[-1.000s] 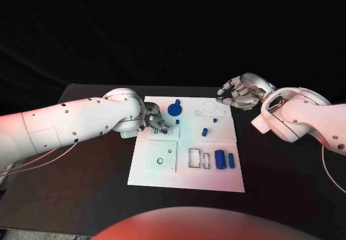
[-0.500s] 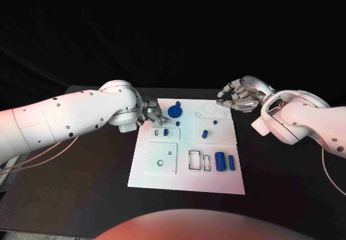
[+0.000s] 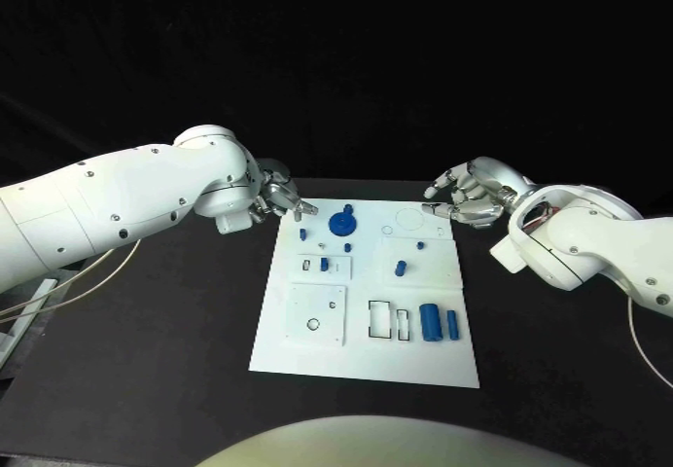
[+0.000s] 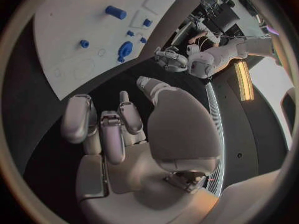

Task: Assemble the parts on the task board

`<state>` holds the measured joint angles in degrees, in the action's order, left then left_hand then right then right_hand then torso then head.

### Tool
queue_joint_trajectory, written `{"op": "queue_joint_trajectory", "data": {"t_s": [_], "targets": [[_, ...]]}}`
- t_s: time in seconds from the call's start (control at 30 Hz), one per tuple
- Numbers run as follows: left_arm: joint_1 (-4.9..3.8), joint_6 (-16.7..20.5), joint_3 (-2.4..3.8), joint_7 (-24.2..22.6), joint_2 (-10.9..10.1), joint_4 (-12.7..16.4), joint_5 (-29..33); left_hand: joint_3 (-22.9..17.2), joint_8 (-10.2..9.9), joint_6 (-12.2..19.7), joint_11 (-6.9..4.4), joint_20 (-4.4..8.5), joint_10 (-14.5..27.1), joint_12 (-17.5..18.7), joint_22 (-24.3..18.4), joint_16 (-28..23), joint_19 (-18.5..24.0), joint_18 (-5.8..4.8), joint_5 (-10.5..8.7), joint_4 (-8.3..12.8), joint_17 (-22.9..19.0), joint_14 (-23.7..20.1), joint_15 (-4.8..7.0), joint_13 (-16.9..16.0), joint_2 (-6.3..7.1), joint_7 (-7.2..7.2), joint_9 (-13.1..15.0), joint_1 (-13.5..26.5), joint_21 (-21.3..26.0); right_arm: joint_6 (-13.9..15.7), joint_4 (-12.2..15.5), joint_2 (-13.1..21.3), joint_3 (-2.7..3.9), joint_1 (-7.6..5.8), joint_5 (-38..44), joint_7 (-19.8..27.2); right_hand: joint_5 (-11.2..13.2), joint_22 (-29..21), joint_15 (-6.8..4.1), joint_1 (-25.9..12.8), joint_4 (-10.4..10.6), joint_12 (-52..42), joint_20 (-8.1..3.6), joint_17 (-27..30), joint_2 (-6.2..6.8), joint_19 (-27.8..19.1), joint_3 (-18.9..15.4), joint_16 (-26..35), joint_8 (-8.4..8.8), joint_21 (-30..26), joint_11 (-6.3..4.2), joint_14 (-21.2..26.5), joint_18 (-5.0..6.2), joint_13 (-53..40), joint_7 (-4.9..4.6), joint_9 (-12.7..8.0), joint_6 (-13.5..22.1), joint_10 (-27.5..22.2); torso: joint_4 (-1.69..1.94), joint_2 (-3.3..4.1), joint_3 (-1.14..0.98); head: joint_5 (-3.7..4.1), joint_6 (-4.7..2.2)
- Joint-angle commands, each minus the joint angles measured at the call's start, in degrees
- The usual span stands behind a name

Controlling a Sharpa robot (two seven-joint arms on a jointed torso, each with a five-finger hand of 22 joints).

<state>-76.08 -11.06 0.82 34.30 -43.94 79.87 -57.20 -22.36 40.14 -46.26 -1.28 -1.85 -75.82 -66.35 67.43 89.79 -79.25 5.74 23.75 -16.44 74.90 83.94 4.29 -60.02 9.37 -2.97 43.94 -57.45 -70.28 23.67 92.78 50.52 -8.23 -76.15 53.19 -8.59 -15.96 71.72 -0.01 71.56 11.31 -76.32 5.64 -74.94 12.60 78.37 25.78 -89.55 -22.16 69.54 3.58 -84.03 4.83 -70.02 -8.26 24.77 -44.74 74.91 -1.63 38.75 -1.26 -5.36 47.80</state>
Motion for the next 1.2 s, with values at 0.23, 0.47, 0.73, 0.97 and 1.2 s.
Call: {"op": "queue_joint_trajectory", "data": {"t_s": [0.23,0.47,0.73,0.97,1.2], "targets": [[-0.49,-1.81,-0.01,-0.92,2.32,-6.15,-0.98,0.45,-0.74,0.96,0.09,-0.03,0.39,0.37,0.07,0.21,-0.20,-0.54,0.00,-0.18,15.10,6.06,0.12,0.05,0.01,-0.17,-0.37,-0.97,0.30,-1.02,-0.08,-0.05,-0.01,0.06,0.14,0.04,0.09,0.00,-0.46,-0.20,0.34,0.13,-0.04,-13.35,0.07,-0.28,0.01,0.26,-0.24,-0.10,0.04,-5.50,0.61,-0.03,-0.07,0.07,0.34,-0.41,0.02,0.13,0.08,-0.46,-0.62],[-0.47,-4.68,-1.08,-1.33,5.43,-11.02,-1.98,1.49,-1.60,1.06,0.42,-0.27,0.61,0.51,0.16,0.21,-0.13,-0.56,-3.26,-0.34,15.10,6.06,-0.17,0.18,-0.53,-0.53,-1.19,-0.54,0.42,-1.06,-0.09,-0.15,-0.01,0.06,0.15,0.04,0.09,0.00,-0.46,-0.20,0.34,0.13,-0.04,-13.35,0.07,-0.28,0.01,0.26,-0.24,-0.10,0.04,-5.50,0.61,-0.03,-0.07,0.07,0.34,-0.41,-0.18,0.39,0.22,-0.63,-0.67],[0.11,-6.57,-2.38,-2.27,8.47,-15.83,-2.79,2.98,-3.27,2.25,0.79,-0.56,1.20,1.12,0.26,0.21,-0.08,-0.52,-7.10,-0.32,15.10,6.06,-0.47,0.91,-1.27,-0.97,-2.59,0.13,0.60,-1.03,-0.05,-0.24,-0.02,0.07,0.15,0.04,0.09,0.00,-0.46,-0.20,0.34,0.13,-0.04,-13.35,0.07,-0.28,0.01,0.26,-0.24,-0.10,0.04,-5.50,0.61,-0.03,-0.07,0.07,0.34,-0.41,-0.42,0.78,0.32,-0.83,-0.68],[0.36,-8.04,-2.61,-2.97,9.54,-17.30,-4.09,3.69,-4.57,3.05,1.11,-0.77,1.26,1.10,0.32,0.21,-0.05,-0.52,-7.58,-0.35,15.10,6.06,-0.73,0.91,-1.30,-1.35,-3.70,0.13,0.70,-1.01,-0.04,-0.32,-0.02,0.07,0.15,0.00,0.09,0.00,-0.46,-0.20,0.34,0.13,-0.04,-13.35,0.07,-0.28,0.01,0.26,-0.24,-0.10,0.04,-5.50,0.61,-0.03,-0.07,0.07,0.34,-0.41,-0.60,0.98,0.35,-0.96,-0.63],[0.40,-10.10,-2.66,-2.94,9.88,-17.56,-3.93,4.15,-4.94,3.02,1.22,-0.87,1.37,1.18,0.40,0.21,-0.06,-0.52,-7.90,-0.36,15.10,6.06,-0.84,1.03,-1.33,-1.45,-4.12,0.36,0.69,-1.02,-0.05,-0.38,-0.02,0.07,0.16,-0.03,0.09,0.00,-0.46,-0.20,0.34,0.13,-0.04,-13.35,0.07,-0.28,0.01,0.26,-0.24,-0.10,0.04,-5.50,0.61,-0.03,-0.07,0.07,0.34,-0.41,-0.52,0.87,0.35,-0.91,-0.57]]}}
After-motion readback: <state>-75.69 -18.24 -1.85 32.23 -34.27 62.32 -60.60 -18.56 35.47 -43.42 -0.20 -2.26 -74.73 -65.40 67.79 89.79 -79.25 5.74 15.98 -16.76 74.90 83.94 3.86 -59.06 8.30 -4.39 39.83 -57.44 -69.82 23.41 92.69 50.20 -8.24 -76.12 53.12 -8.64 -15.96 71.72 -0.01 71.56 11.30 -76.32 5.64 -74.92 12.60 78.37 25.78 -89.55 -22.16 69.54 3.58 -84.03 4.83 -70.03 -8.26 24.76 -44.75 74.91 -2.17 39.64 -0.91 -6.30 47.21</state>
